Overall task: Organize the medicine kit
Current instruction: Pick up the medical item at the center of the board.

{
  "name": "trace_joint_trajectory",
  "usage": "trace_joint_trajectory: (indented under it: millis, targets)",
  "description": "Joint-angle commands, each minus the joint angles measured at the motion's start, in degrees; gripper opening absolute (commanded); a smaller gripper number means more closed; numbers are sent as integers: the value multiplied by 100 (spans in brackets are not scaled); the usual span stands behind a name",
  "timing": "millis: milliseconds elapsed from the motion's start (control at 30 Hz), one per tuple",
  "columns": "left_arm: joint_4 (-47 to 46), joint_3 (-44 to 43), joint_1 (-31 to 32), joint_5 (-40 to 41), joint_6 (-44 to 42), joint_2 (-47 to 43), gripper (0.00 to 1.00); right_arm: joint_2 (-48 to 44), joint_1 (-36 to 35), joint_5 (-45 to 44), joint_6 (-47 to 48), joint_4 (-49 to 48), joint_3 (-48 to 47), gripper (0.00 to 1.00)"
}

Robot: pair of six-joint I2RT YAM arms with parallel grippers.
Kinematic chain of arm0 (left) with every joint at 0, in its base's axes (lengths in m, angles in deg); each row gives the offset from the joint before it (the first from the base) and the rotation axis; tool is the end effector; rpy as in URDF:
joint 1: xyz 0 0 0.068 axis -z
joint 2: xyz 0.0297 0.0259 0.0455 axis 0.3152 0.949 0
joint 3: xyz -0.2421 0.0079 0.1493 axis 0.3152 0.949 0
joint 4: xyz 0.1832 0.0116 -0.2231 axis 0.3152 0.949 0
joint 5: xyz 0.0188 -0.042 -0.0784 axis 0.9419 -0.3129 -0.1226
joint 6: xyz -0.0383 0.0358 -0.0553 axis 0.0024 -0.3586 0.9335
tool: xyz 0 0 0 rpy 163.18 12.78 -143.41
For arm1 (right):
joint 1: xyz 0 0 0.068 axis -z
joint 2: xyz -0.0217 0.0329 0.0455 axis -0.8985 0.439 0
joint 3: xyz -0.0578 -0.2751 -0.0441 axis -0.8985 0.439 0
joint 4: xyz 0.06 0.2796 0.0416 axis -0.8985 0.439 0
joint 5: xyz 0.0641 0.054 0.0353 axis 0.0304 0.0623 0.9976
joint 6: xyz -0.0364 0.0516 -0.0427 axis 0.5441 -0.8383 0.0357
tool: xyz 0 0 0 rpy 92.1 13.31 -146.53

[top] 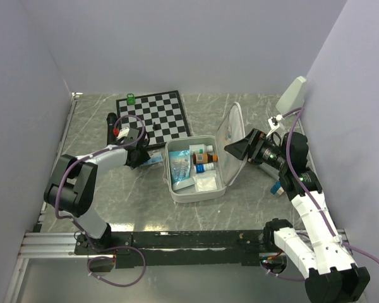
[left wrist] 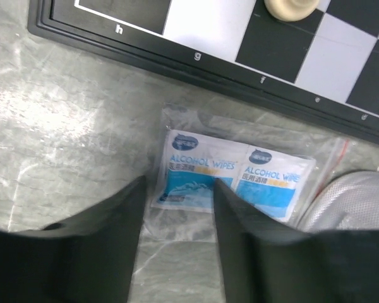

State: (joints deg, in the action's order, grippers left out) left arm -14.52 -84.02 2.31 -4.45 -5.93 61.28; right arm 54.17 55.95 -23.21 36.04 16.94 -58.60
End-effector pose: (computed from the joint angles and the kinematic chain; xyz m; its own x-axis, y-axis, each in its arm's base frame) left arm 0.3345 -0.1080 0.1312 -0.6661 -0.5624 -0.4899 -0.5063 0.8233 -0.2567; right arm 0.2121 0.0680 0.3357 -0.6278 0.4075 -0.6631 -0.3618 0.6015 0.7122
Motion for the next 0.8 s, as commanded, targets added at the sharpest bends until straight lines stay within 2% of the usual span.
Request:
trace_joint_trajectory:
  millis: [0, 133, 300, 367, 567, 767]
  targets:
    - [164, 200, -12, 139, -145, 126, 44, -52, -60, 73, 6, -251, -63, 99]
    - [252, 332, -12, 157, -145, 90, 25, -70, -51, 64, 14, -243, -63, 99]
    - [287, 463, -30, 104, -136, 152, 12, -122, -51, 64, 14, -251, -36, 99]
    - [296, 516, -56, 86, -154, 187, 2, -140, -51, 64, 23, -234, -54, 99]
    - [278, 867, -82, -45, -49, -198, 1, -210, -51, 38, 32, -234, -1, 99]
    - [550, 1184, -82, -274, 163, -1937, 1, -228, -95, -6, 111, -146, -80, 99]
